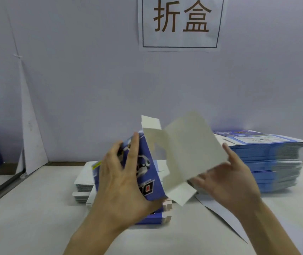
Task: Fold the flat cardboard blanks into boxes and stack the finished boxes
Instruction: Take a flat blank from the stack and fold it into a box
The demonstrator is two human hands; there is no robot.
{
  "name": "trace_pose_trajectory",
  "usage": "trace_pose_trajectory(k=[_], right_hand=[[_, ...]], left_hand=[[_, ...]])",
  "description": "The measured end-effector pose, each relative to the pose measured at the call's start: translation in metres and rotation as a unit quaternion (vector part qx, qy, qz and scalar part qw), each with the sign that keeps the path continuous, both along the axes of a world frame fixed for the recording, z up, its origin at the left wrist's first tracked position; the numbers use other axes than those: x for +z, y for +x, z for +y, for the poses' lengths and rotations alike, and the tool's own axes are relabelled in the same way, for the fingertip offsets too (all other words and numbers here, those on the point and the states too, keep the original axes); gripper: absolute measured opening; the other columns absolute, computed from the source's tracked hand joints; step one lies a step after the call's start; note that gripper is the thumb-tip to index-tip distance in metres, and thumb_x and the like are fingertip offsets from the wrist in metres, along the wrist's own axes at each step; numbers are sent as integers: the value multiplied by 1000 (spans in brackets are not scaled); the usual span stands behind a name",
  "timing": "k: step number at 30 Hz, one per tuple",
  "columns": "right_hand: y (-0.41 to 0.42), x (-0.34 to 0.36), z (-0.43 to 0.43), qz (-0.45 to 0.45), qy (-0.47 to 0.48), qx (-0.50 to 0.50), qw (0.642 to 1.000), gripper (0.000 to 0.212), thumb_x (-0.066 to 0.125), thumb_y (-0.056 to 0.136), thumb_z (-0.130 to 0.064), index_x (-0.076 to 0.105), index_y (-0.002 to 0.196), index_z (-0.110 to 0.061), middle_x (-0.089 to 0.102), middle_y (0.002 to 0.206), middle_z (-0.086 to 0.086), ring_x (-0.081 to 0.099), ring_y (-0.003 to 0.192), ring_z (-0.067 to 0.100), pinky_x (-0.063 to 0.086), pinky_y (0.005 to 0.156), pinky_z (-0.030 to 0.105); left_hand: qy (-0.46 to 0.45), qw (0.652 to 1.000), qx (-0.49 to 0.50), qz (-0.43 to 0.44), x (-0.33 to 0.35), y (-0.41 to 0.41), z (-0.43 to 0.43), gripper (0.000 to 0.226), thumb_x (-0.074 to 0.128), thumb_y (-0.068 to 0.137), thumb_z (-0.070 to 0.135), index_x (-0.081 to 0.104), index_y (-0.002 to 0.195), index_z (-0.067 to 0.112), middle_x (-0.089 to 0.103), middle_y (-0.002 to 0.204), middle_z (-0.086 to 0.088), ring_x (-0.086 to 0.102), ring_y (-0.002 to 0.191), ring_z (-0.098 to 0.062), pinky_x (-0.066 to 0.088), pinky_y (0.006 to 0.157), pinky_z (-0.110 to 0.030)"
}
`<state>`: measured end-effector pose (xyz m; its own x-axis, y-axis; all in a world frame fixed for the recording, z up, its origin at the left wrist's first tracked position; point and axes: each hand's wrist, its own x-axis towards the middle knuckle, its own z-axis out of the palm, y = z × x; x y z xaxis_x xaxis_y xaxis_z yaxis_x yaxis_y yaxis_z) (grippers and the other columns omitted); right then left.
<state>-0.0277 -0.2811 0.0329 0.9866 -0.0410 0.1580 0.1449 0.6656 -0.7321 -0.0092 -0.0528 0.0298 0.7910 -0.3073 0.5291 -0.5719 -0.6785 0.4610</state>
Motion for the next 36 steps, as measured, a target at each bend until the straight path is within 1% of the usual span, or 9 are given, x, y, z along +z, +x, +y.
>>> trace_pose_trajectory(k=[5,8,10,19,25,28,33,35,36], right_hand=[[-11,13,5,-33,-127,-50,990,39,54,79,-45,80,88,-16,73,91,7,71,78,20,59,62,37],[-10,12,5,-63,-197,-115,972,29,56,78,-36,80,85,-20,72,82,2,67,72,11,59,62,29],[-11,13,3,-67,-205,-125,968,27,56,78,-30,80,83,-19,71,78,1,65,68,8,58,60,26],[-4,3,11,1,-189,-143,972,26,43,100,-9,69,102,-10,72,81,2,66,66,10,57,54,28],[-4,-2,21,-122,-403,-330,845,33,63,93,-15,61,117,-37,69,98,-21,63,88,-3,53,62,15],[-4,-5,24,-152,-409,-367,821,43,60,95,-13,56,124,-45,66,105,-30,61,95,-3,55,69,17],[-5,-10,27,-199,-501,-447,714,51,56,96,-1,54,125,-43,69,97,16,57,79,31,41,64,8],[-7,-6,26,-196,-516,-429,715,41,56,97,-15,54,127,-43,75,99,4,64,78,15,46,66,11],[-8,-2,26,-187,-487,-391,758,35,55,96,-26,57,125,-45,75,103,-10,66,86,3,49,72,10]], left_hand=[[19,996,43,-75,-11,14,4,127,48,40,80,-15,145,46,2,147,6,18,137,-25,14,109,-36],[58,997,5,-49,-12,16,6,134,42,37,94,-36,136,49,-20,151,17,-5,139,-11,8,110,-33],[87,995,-13,-51,-13,19,9,133,38,37,95,-42,132,48,-17,151,19,-9,138,-8,5,109,-28],[29,992,-29,-116,-7,16,15,124,63,48,78,-3,148,47,16,147,0,26,133,-26,26,108,-41],[28,991,-28,-128,-9,10,5,120,63,50,74,-1,148,47,17,143,5,19,125,-11,20,103,-35],[21,987,-33,-157,-8,4,1,117,61,49,68,6,150,46,20,141,3,19,119,-9,21,100,-32],[10,989,-36,-140,-10,-3,-7,115,61,48,66,6,147,51,18,142,6,21,123,-13,18,99,-27],[26,989,-20,-146,-12,-2,-9,117,63,48,64,8,149,46,19,142,1,22,124,-17,19,102,-33],[34,988,-9,-149,-12,-1,-9,119,65,47,63,8,150,42,19,143,-3,24,126,-22,21,103,-37]])
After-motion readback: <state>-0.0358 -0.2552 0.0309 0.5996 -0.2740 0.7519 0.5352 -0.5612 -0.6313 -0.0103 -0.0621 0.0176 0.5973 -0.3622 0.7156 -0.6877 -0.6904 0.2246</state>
